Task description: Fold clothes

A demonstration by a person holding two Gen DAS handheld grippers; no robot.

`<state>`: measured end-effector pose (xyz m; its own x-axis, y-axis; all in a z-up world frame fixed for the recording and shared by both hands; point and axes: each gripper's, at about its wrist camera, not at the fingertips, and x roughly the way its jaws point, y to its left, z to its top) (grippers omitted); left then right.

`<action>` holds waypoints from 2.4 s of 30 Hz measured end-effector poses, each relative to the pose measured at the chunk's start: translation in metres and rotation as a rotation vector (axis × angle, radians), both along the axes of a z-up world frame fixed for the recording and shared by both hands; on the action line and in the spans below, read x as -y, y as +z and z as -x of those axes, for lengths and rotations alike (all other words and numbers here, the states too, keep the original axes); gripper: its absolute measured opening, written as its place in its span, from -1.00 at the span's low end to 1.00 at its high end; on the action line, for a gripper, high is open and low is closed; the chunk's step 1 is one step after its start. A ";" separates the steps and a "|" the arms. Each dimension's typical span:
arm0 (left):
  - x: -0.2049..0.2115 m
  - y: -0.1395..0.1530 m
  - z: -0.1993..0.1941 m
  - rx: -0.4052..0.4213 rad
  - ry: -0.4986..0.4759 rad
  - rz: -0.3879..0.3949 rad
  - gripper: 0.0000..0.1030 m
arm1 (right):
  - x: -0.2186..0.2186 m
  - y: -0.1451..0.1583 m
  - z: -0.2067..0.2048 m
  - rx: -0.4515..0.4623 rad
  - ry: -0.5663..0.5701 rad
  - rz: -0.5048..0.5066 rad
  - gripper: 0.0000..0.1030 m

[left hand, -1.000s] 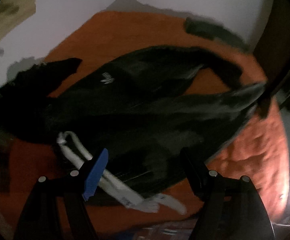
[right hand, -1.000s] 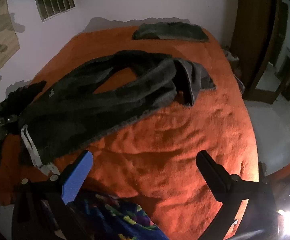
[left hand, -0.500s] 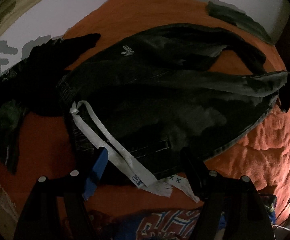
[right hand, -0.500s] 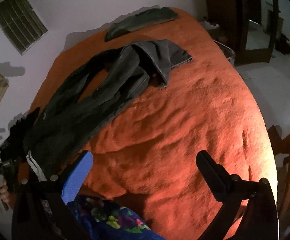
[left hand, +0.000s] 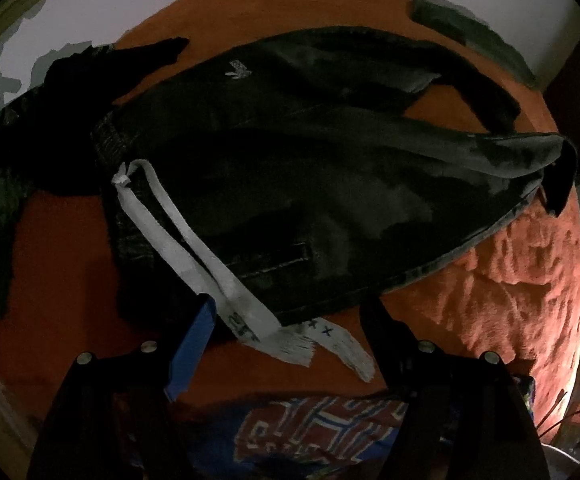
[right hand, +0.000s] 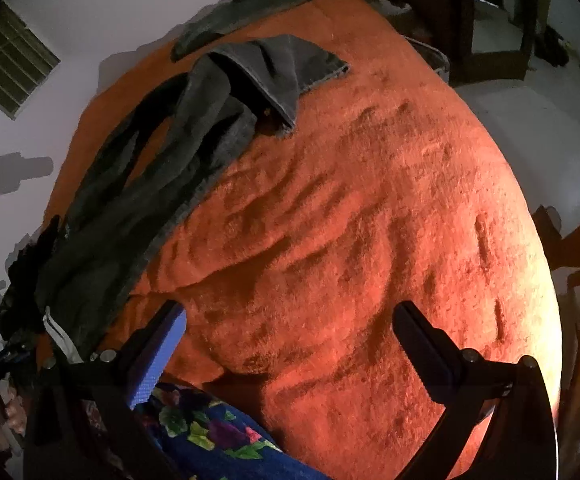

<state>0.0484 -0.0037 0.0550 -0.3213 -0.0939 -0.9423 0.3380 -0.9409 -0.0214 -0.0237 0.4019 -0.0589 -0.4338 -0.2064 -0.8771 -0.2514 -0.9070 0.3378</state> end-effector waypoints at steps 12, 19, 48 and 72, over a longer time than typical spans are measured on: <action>0.001 -0.021 -0.002 0.025 -0.093 0.167 0.46 | 0.016 0.009 -0.002 0.003 0.070 0.005 1.00; 0.090 -0.056 -0.018 0.100 0.209 -0.032 0.46 | 0.023 -0.001 0.000 0.050 0.103 -0.011 1.00; 0.176 -0.077 -0.049 -0.113 0.305 -0.089 -0.64 | 0.112 0.010 0.015 0.164 0.302 -0.208 1.00; 0.247 -0.065 -0.114 -0.077 0.663 -0.396 -0.43 | 0.084 0.006 0.009 0.128 0.261 -0.127 1.00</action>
